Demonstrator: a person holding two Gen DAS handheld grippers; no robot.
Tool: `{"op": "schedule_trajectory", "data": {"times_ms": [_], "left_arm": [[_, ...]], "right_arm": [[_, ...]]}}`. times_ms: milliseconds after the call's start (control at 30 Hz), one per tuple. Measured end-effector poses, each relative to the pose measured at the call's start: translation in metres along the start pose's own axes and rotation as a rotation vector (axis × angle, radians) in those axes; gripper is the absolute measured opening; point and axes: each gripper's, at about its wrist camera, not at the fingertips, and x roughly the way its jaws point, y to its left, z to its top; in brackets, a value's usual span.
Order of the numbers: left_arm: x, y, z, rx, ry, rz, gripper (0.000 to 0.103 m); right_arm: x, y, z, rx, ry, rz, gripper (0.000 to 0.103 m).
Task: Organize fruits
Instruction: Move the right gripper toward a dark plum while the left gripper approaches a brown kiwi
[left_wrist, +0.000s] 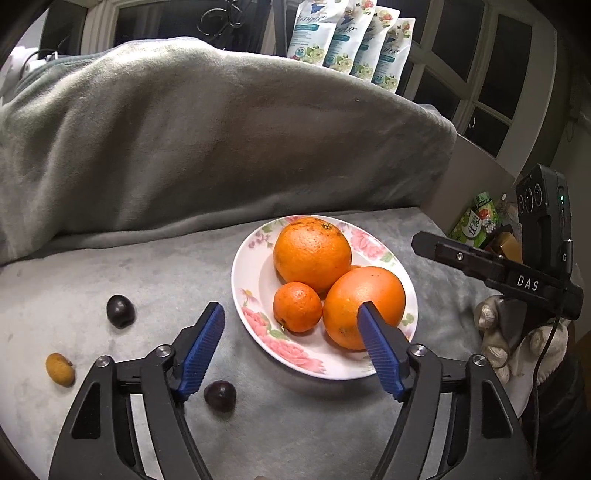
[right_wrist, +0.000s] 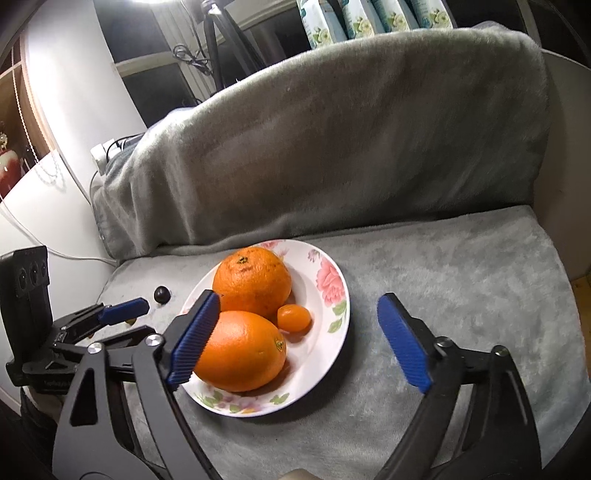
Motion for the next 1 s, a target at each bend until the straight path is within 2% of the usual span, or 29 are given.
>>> {"op": "schedule_trajectory", "data": {"times_ms": [267, 567, 833, 1000], "left_arm": [[-0.008, -0.004, -0.002, 0.010, -0.002, 0.002, 0.078], [-0.032, 0.004, -0.004, 0.001, -0.042, 0.022, 0.078], [-0.056, 0.025, -0.010, -0.027, -0.080, 0.060, 0.078], [-0.069, 0.054, -0.016, -0.071, -0.101, 0.096, 0.078]], "right_arm": [[-0.008, 0.007, 0.000, -0.018, -0.012, -0.025, 0.093], [-0.027, 0.032, -0.003, -0.075, -0.040, -0.025, 0.094], [-0.035, 0.062, -0.009, -0.130, -0.043, -0.006, 0.094], [-0.041, 0.088, -0.019, -0.188, -0.043, 0.014, 0.094]]}}
